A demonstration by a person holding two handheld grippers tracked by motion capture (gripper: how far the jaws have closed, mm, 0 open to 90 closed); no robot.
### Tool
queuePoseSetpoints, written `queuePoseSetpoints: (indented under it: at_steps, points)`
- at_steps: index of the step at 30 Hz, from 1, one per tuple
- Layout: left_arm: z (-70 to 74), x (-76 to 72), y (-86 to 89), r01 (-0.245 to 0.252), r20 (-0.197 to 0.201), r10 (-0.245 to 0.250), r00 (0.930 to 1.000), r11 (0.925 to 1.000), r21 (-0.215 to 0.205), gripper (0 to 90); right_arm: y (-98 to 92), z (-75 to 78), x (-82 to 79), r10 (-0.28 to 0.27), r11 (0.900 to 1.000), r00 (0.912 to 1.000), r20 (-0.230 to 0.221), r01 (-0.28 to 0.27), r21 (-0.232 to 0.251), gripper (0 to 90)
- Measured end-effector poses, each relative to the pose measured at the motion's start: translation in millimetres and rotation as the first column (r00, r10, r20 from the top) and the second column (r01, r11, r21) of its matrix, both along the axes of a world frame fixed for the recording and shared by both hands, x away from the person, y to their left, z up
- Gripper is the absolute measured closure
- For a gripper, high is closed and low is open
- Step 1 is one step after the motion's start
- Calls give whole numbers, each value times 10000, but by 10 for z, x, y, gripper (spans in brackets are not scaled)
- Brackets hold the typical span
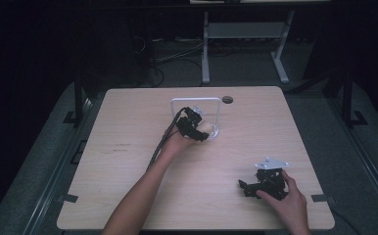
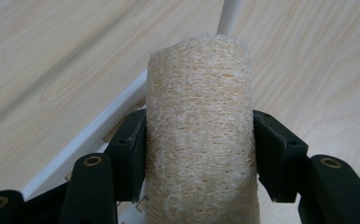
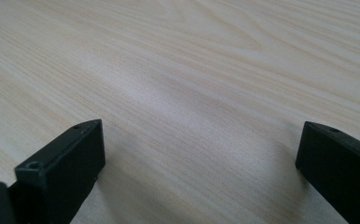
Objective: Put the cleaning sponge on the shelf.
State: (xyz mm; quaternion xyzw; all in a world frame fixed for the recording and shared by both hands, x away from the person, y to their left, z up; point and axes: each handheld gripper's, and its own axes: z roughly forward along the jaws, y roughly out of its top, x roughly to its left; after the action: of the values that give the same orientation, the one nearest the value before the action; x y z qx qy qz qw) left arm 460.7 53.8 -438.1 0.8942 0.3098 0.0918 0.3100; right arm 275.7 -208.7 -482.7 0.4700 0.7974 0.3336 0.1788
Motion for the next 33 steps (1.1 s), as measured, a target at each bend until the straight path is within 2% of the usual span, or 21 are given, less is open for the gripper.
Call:
queuePoseSetpoints:
  at_steps: [5, 7, 14, 19, 24, 30, 33]
  points:
    - [-19, 47, -18, -6, 15, 5, 10000, 10000, 78, 416, 1, -1, 0, 4, 10000, 10000, 4, -4, 21, 9]
    - [-17, 81, -36, 38, 39, -40, 10000, 9995, 316, 416, 0, -1, 0, 6, 10000, 10000, 2, -6, 21, 9]
    - [-63, 107, -59, 42, -110, -37, 9999, 9992, 399, 413, -1, -1, 1, 3, 10000, 10000, 10, -3, -6, 9]
    - [-91, 128, -60, 18, -222, -11, 9998, 9995, 313, 406, -1, -1, 1, 3, 10000, 10000, 10, -3, -10, 9]
    - [-91, 134, -49, 18, -279, -11, 9996, 9997, 245, 363, -1, -1, 1, 2, 10000, 10000, 10, -2, -8, 9]
    - [22, 67, 16, 3, -49, -3, 10000, 10000, 99, 354, 1, -1, 0, 4, 10000, 10000, 3, -4, 23, 9]
    - [92, 4, 60, -105, -42, 104, 9999, 9997, -226, 355, 0, 0, 0, -3, 10000, 10000, 1, 3, 3, 9]
